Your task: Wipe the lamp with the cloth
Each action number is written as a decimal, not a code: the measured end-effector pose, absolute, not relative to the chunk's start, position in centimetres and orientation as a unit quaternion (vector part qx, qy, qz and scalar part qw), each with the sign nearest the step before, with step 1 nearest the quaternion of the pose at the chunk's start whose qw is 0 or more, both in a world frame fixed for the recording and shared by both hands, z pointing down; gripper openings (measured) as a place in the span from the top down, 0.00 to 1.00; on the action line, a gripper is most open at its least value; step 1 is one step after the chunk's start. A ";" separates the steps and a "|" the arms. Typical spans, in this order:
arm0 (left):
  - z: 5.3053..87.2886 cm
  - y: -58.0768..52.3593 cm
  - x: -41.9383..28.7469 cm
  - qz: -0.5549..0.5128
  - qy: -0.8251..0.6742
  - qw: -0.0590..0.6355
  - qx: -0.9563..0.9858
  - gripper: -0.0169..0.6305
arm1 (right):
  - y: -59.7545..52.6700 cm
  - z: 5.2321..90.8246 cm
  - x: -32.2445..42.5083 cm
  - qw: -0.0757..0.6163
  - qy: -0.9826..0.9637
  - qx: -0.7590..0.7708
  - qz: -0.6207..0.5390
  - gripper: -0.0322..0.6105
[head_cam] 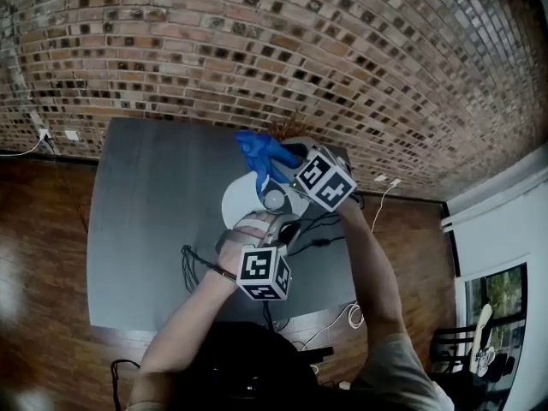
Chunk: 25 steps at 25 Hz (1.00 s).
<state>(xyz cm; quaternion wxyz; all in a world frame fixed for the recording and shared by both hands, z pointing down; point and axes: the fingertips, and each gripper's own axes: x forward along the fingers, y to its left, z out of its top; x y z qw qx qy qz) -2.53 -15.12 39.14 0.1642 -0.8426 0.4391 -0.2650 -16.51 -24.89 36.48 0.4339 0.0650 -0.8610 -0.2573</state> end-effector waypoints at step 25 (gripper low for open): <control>45.4 -12.7 -4.5 -0.166 0.418 0.124 -0.885 0.95 | -9.9 37.8 -9.8 0.489 -0.769 -0.201 -0.358 0.78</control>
